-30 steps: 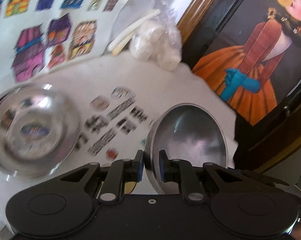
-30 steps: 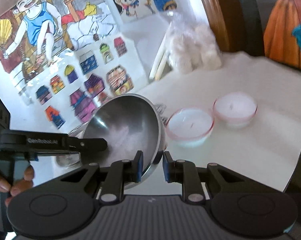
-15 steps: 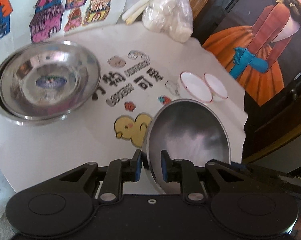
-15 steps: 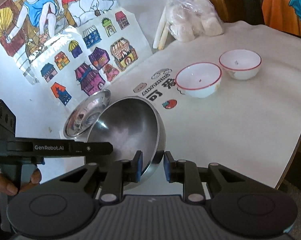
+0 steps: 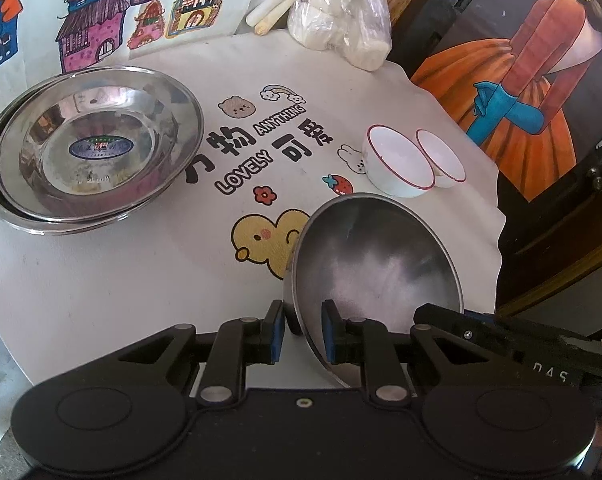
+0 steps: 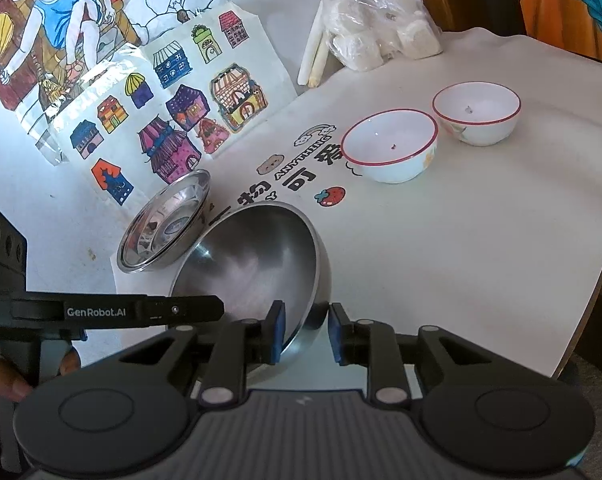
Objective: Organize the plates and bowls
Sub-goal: 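Carry the steel bowl beside the stacked plates with both tools and open them, then move both tools to the nearer white red-rimmed bowl, then close the left tool on the white bowl rim while the right tool grips it too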
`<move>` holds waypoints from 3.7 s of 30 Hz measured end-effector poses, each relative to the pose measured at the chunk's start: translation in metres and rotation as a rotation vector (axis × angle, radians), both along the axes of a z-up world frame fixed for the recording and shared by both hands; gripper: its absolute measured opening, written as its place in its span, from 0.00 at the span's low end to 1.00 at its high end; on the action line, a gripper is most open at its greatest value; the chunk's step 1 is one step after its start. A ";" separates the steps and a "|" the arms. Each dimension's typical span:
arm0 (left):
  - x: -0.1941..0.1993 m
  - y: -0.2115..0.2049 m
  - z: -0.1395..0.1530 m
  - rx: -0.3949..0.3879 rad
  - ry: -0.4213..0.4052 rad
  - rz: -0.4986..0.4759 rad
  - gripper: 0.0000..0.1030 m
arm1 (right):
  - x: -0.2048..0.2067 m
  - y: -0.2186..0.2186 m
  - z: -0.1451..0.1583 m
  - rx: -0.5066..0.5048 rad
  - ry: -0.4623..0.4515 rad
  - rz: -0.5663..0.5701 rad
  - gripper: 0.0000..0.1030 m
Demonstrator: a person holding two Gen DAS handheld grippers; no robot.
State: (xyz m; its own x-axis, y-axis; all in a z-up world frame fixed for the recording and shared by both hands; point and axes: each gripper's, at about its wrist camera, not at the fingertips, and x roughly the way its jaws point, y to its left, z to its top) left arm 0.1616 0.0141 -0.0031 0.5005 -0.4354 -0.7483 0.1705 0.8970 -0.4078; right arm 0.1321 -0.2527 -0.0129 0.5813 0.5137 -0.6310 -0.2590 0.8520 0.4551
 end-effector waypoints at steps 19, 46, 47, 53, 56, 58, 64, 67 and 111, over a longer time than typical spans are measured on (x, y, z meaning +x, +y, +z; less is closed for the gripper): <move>-0.014 0.008 0.019 0.036 -0.150 0.083 0.49 | -0.003 -0.014 0.002 0.042 -0.075 -0.050 0.55; 0.075 -0.054 0.059 0.260 -0.318 0.035 0.99 | 0.036 -0.058 -0.004 -0.036 -0.207 -0.380 1.00; 0.082 -0.060 0.060 0.264 -0.324 0.030 0.99 | 0.040 -0.060 -0.004 -0.038 -0.207 -0.395 1.00; 0.119 -0.086 0.046 0.318 -0.303 -0.022 0.99 | 0.056 -0.056 -0.005 -0.048 -0.235 -0.410 1.00; 0.131 -0.095 0.036 0.345 -0.287 -0.043 0.99 | 0.061 -0.052 -0.007 -0.083 -0.242 -0.406 1.00; 0.138 -0.100 0.030 0.354 -0.274 -0.057 0.99 | 0.066 -0.049 -0.009 -0.109 -0.237 -0.406 1.00; 0.150 -0.106 0.017 0.373 -0.244 -0.073 0.99 | 0.077 -0.050 -0.019 -0.113 -0.211 -0.410 1.00; 0.153 -0.109 0.014 0.394 -0.244 -0.089 0.99 | 0.082 -0.050 -0.023 -0.103 -0.200 -0.406 1.00; 0.159 -0.123 0.000 0.246 -0.159 -0.261 0.30 | 0.103 -0.030 -0.029 -0.056 -0.178 -0.342 0.44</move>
State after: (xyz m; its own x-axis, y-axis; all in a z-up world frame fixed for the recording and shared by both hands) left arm 0.3204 -0.1085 -0.0027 0.5146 -0.3805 -0.7684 0.4494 0.8829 -0.1363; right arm 0.2351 -0.2827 -0.0416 0.8162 0.2391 -0.5260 -0.0267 0.9250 0.3791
